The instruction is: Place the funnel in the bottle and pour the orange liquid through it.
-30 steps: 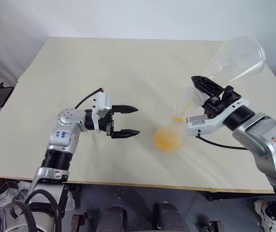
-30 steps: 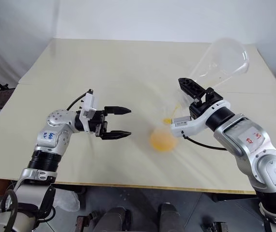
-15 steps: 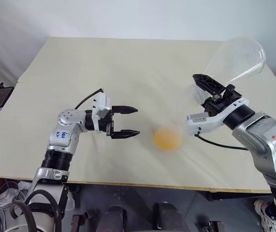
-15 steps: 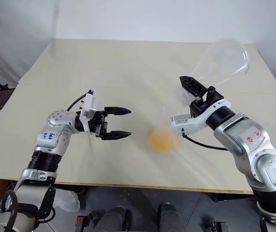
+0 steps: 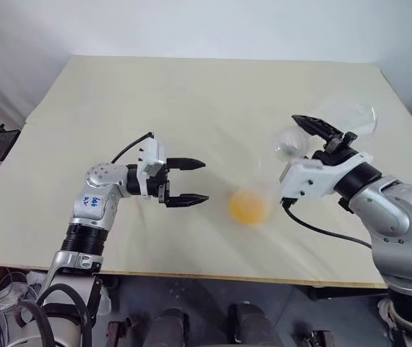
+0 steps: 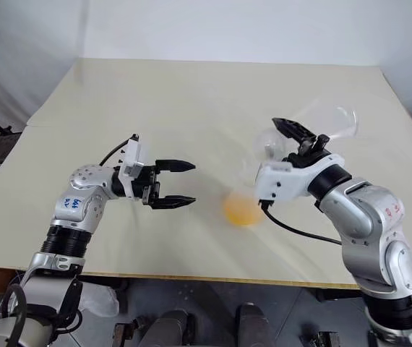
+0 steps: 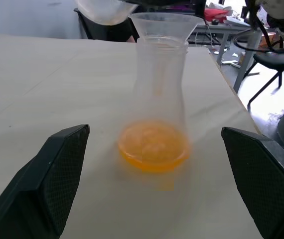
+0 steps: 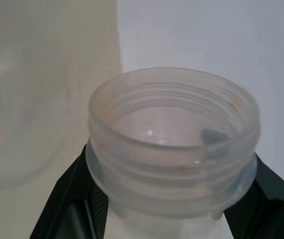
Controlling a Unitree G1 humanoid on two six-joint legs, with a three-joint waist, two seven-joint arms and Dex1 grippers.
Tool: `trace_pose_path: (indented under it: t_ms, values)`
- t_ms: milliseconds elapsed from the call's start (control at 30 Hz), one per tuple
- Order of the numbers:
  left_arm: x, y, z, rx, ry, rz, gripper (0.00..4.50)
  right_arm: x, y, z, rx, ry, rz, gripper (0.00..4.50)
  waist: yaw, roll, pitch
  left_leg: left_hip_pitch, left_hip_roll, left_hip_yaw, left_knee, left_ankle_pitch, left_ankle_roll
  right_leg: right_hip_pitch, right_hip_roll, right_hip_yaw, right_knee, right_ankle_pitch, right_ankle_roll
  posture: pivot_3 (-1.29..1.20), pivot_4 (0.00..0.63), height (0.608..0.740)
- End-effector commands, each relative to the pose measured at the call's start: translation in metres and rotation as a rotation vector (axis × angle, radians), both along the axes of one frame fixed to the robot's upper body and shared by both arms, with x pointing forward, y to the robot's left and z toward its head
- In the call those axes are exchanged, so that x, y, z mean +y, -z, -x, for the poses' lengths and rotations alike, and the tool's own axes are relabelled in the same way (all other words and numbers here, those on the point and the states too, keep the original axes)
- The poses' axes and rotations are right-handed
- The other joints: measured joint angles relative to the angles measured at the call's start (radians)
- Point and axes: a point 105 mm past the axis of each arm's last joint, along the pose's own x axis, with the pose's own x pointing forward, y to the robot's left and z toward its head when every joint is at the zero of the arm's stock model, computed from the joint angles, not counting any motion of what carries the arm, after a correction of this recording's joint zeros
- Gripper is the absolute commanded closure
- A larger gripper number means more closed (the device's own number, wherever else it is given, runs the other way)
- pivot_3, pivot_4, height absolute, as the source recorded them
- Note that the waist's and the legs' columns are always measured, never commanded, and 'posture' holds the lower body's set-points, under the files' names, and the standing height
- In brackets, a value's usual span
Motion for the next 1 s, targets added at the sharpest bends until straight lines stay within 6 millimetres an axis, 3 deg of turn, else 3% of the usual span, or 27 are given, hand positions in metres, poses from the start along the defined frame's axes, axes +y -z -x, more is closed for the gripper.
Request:
trace_pose_path:
  t_ms: [33,200,400,567,900,1000]
  values:
    - [0.003,-0.01,0.004,-0.046,0.002,0.012,0.0,-0.034,-0.007,-0.007,0.144,0.098,-0.384,2.03,0.001,0.0,0.0,0.0,0.0,0.0,0.0,0.0,0.0,0.0,0.0,0.0,0.0,0.0,0.0,0.0,0.15,0.74]
    - [0.006,-0.01,0.006,-0.049,-0.006,0.009,0.0,-0.077,-0.009,-0.016,0.165,0.19,-0.621,2.03,0.007,0.0,0.0,0.0,-0.002,-0.003,-0.001,0.0,0.0,0.0,-0.002,0.001,0.0,0.0,0.0,0.0,0.15,0.74]
    - [0.008,-0.009,0.01,-0.048,-0.014,0.009,0.0,-0.112,-0.012,-0.025,0.157,0.202,-0.897,2.03,0.001,0.0,0.0,0.0,-0.001,-0.002,-0.001,0.0,0.0,0.0,-0.001,0.001,0.0,0.0,0.0,0.0,0.15,0.74]
    - [0.009,-0.009,0.011,-0.046,-0.019,0.007,0.0,-0.14,0.011,-0.034,0.182,0.269,-1.046,2.03,-0.006,0.0,0.0,0.0,-0.001,-0.002,-0.001,0.0,0.0,0.0,-0.001,0.002,0.001,0.0,0.0,0.0,0.15,0.74]
    - [0.011,-0.009,0.012,-0.039,-0.033,0.004,0.0,-0.145,0.028,-0.028,0.18,0.29,-1.124,2.03,-0.019,0.0,0.0,0.0,0.0,-0.002,-0.001,0.0,0.0,0.0,-0.001,0.003,0.001,0.0,0.0,0.0,0.15,0.74]
    - [0.011,-0.008,0.011,-0.037,-0.035,0.005,0.0,-0.149,0.032,-0.023,0.177,0.3,-1.14,1.04,-0.019,0.0,0.0,0.0,0.0,-0.002,-0.001,0.0,0.0,0.0,-0.001,0.003,0.001,0.0,0.0,0.0,0.15,0.74]
